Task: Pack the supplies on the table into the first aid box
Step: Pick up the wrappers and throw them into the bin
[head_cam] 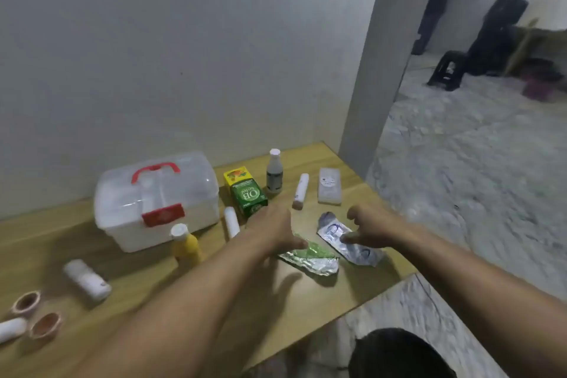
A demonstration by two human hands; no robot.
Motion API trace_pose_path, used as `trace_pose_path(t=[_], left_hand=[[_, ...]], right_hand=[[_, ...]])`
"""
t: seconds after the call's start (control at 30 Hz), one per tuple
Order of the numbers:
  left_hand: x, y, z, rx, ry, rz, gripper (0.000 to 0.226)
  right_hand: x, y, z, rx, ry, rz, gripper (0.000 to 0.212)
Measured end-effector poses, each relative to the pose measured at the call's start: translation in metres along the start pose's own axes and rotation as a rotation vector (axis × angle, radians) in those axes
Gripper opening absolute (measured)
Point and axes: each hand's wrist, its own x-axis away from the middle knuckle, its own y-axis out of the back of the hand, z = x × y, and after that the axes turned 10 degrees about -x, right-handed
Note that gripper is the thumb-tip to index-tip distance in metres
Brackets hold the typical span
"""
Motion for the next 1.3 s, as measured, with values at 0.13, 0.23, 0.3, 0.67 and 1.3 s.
trace_pose_path(t=[0.13,0.23,0.3,0.67,1.3], left_hand=[[-0.001,-0.027,-0.007,-0.01,0.073,0.006,0.061],[0.003,-0.043,-0.013,0.066,0.106,-0.039,0.056],[0.009,-0.049,-0.019,0.109,0.133,-0.112,0.042],[0.073,-0.048,-0.126,0.468,-0.073,-0.124,0.033],[0.027,-0.296,-0.239,0.326,-0.083,0.334,0.009]], right_hand=[[0.002,-0.026,-0.01,-0.016,-0.035,-0.051,0.049],[0.005,-0.04,-0.019,-0.116,-0.061,-0.141,0.041],[0.017,-0.045,-0.023,-0.179,-0.05,-0.251,0.026],[0.145,-0.028,-0.098,-0.591,-0.318,-0.366,0.015],[0.158,-0.261,-0.252,-0.646,-0.726,-0.027,0.016]])
